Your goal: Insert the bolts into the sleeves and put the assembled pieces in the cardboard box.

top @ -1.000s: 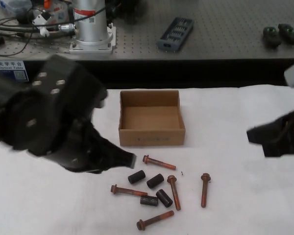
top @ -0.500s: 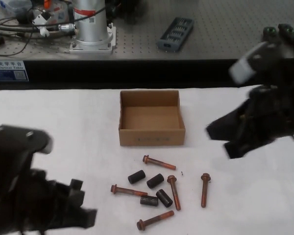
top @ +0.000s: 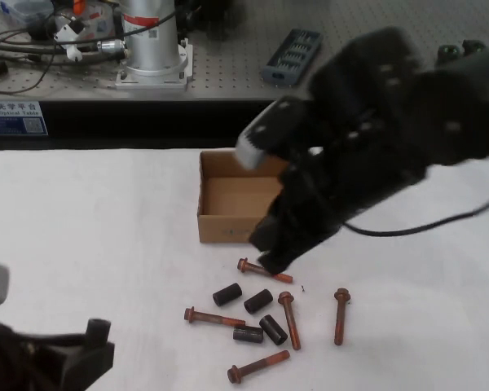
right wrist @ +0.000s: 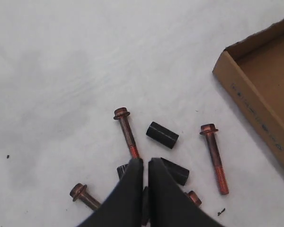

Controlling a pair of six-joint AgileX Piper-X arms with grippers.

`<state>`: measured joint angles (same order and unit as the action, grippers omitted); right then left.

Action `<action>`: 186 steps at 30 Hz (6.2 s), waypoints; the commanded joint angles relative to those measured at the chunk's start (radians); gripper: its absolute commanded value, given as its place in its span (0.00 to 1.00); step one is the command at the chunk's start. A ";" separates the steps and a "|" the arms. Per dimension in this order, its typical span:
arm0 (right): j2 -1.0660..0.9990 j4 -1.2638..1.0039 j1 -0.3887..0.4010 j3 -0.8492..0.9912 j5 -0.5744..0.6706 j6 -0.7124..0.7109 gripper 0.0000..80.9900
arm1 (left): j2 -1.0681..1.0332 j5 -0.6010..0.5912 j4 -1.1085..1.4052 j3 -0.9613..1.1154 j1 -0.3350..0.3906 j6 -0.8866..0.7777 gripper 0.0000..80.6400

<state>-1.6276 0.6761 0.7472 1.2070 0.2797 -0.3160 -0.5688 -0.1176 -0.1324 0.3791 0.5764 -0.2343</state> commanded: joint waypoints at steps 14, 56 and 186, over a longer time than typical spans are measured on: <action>-0.315 0.076 0.079 0.316 -0.078 -0.045 0.41 | 0.207 -0.080 -0.079 -0.056 -0.004 0.089 0.19; -0.535 0.105 0.163 0.346 -0.157 -0.089 0.20 | 0.207 -0.118 -0.099 -0.056 -0.004 0.089 0.19; 0.746 -1.131 0.151 -0.774 0.074 0.706 0.04 | -0.473 -0.455 1.110 0.060 0.146 0.076 0.19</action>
<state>-0.8821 -0.4944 0.8972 0.4330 0.3329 0.3777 -1.0415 -0.6083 0.8943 0.4254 0.7205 -0.1520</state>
